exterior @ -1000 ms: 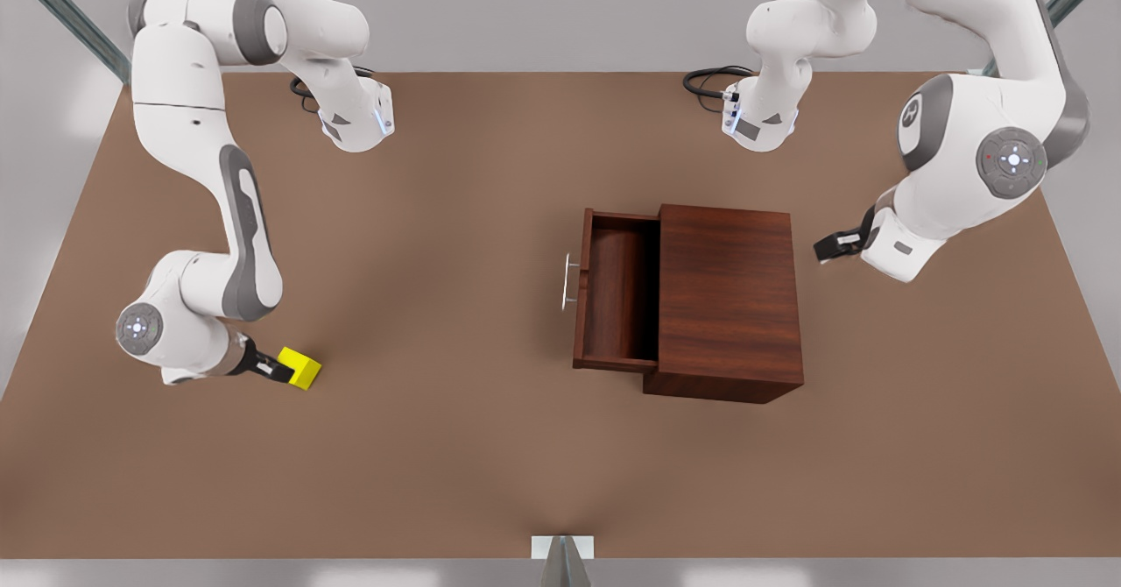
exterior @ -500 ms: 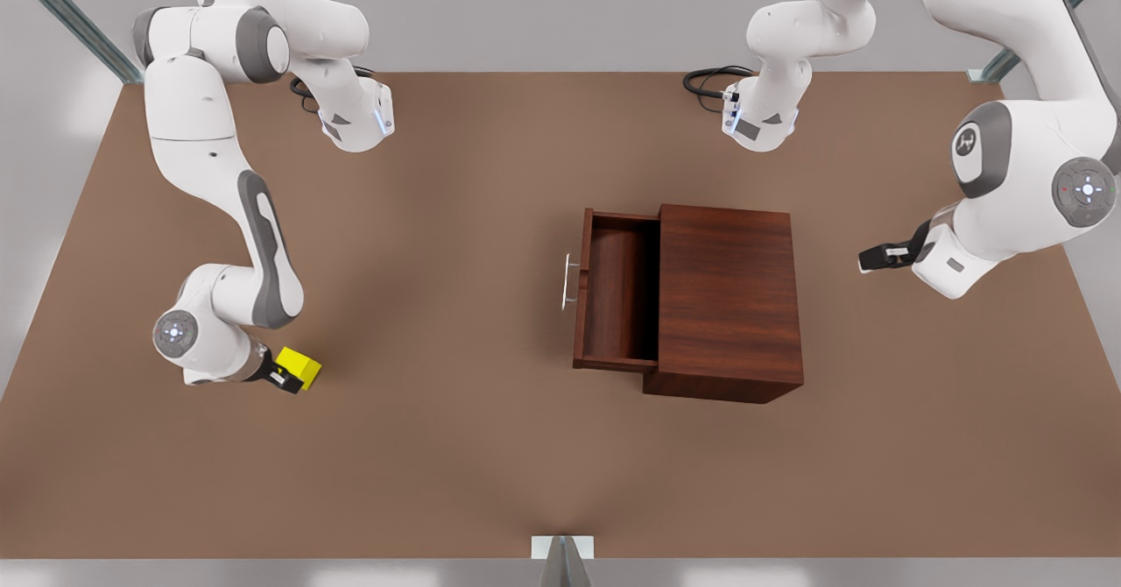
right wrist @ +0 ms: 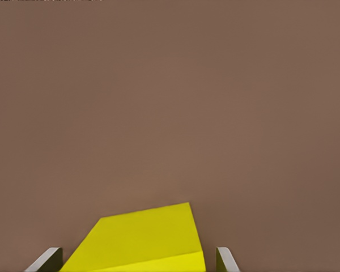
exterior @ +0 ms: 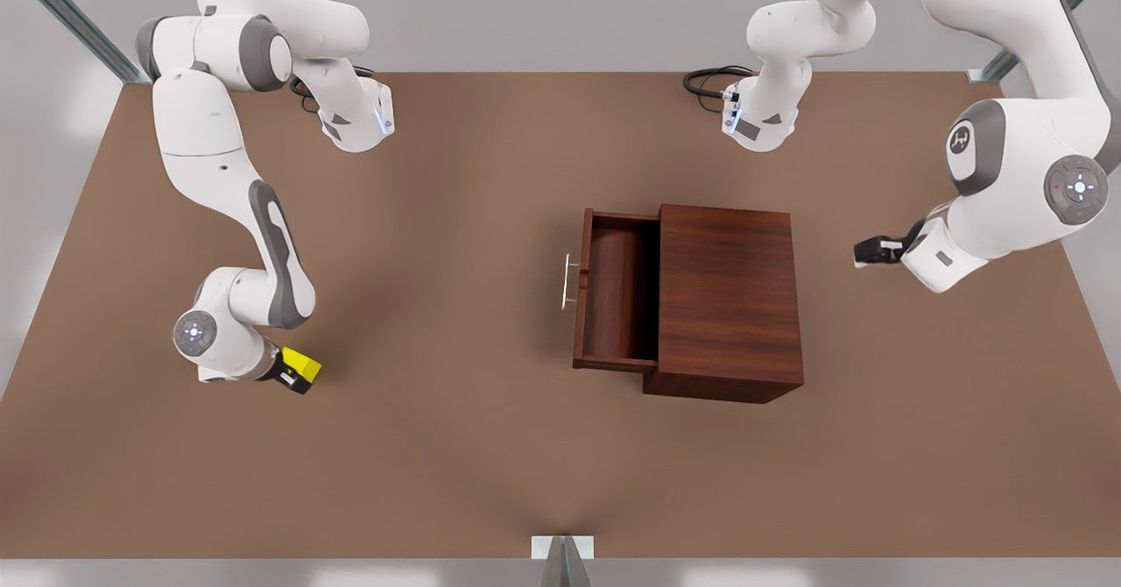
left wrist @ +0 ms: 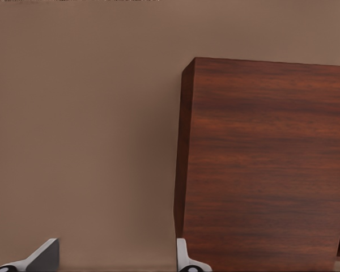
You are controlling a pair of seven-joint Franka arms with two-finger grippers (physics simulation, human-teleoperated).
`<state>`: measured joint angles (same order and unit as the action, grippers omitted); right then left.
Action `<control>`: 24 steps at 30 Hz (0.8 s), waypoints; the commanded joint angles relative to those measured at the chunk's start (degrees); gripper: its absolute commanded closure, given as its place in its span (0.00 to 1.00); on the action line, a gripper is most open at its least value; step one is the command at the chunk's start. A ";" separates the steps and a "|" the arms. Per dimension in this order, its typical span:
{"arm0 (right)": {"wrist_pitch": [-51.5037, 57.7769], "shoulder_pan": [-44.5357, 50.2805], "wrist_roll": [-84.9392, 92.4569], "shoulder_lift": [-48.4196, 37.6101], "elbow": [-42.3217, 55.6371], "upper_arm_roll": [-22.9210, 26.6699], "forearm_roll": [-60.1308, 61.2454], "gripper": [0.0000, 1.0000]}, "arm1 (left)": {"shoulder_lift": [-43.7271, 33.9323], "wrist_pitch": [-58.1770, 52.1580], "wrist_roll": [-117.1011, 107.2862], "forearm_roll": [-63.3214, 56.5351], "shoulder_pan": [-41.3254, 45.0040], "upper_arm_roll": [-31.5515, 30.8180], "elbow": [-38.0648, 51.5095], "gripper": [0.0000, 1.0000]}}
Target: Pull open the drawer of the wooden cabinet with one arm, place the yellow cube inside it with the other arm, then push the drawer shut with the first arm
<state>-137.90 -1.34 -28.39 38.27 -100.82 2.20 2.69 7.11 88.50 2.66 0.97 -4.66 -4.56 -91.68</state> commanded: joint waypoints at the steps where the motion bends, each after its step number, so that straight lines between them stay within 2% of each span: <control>1: -0.97 0.02 -1.67 -0.04 -0.08 0.00 0.03 0.00 | -0.87 -1.49 5.52 -0.01 0.53 -0.19 0.10 0.00; 3: -0.97 0.02 -1.67 -0.13 -0.25 0.00 0.03 0.21 | -1.49 -2.46 5.52 0.08 0.61 -0.28 -0.08 0.00; 6: -0.80 -0.16 -1.67 -0.22 -0.34 0.00 0.03 0.45 | -1.49 -2.37 5.43 0.17 0.79 -0.28 -0.16 0.00; 13: 10.10 2.21 -5.80 -9.09 -0.25 -0.26 0.30 0.45 | -1.31 -2.28 4.90 0.52 0.88 -0.28 -0.34 0.00; 20: 22.05 13.64 -26.45 -18.85 1.15 -0.26 0.91 0.45 | -1.31 -2.37 4.90 0.52 0.79 -0.28 -0.34 0.00; 24: 29.87 18.65 -40.07 -18.50 8.44 -3.07 1.09 0.45 | -0.26 -0.53 4.90 0.52 0.70 -0.19 -0.51 0.00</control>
<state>-117.22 16.79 -39.28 19.80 -93.36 -0.43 4.51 6.73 86.81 6.37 1.51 -3.83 -4.74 -92.24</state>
